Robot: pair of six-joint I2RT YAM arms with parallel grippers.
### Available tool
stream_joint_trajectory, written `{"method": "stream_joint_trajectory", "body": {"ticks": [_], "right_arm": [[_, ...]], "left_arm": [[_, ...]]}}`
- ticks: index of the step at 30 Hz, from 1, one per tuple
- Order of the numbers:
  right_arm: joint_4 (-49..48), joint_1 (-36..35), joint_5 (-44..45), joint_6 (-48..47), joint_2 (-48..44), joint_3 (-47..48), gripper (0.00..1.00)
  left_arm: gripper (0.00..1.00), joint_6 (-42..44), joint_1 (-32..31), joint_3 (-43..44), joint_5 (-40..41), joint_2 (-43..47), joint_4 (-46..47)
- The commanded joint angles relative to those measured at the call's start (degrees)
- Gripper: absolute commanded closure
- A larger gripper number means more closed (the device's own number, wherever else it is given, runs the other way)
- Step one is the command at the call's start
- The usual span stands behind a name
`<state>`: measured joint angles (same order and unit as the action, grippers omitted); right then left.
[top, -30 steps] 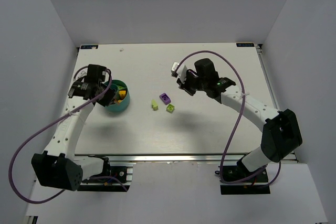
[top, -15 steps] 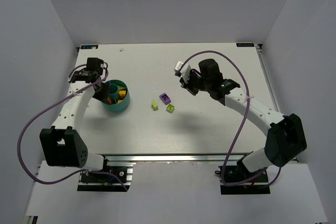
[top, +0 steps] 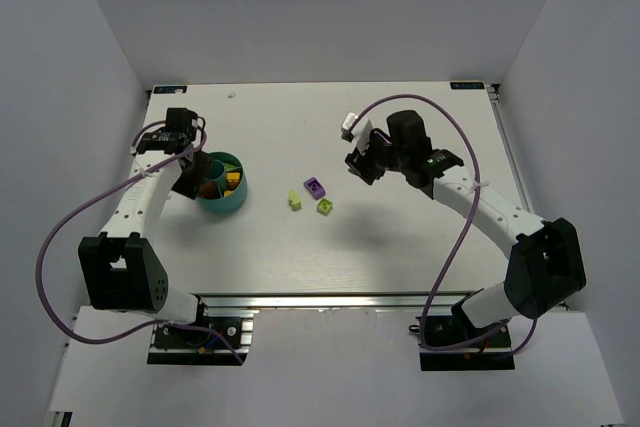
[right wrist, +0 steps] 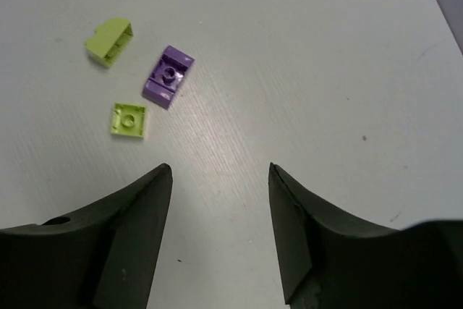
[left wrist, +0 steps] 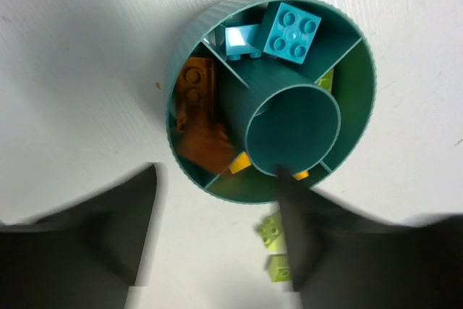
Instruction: Sort the legos into containers by color
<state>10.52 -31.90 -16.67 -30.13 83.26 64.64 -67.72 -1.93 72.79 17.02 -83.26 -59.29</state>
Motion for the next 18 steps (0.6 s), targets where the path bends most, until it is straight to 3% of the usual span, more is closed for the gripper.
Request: {"method": "stream_joint_trajectory", "body": {"ticks": [1, 5, 10, 11, 14, 15, 17, 18], "right_arm": [[0.9, 2.8, -1.09, 1.12, -1.44, 0.75, 0.38], [2.57, 5.35, -1.09, 2.35, -1.44, 0.31, 0.35], [6.34, 9.21, 0.76, 5.69, -0.3, 0.83, 0.37], [7.22, 9.92, 1.19, 6.39, 0.05, 1.1, 0.38], [11.08, 12.73, 1.98, 9.12, 1.99, 2.15, 0.4], [11.62, 13.26, 2.34, 9.99, 2.95, 2.24, 0.4], [14.42, 14.06, 1.38, 11.14, 3.83, 2.51, 0.38], [15.39, 14.06, -0.11, 10.8, 4.27, 2.33, 0.34]], "left_arm": [[0.18, -0.83, 0.35, 0.59, 0.82, 1.44, -0.47], [0.1, -0.66, 0.35, 0.95, 0.3, 2.75, -1.09], [0.16, 1.1, 0.35, 1.3, -1.28, 5.3, -0.31], [0.2, 2.84, 0.35, 1.04, -1.72, 6.0, 1.09], [0.52, 9.33, 0.35, -2.21, -5.4, 10.56, 7.92], [0.68, 11.71, 0.35, -3.87, -9.07, 14.23, 11.0], [0.69, 17.77, 0.35, -10.87, -14.0, 18.64, 21.77], [0.62, 19.37, 0.35, -13.62, -21.34, 20.93, 26.02]]}}
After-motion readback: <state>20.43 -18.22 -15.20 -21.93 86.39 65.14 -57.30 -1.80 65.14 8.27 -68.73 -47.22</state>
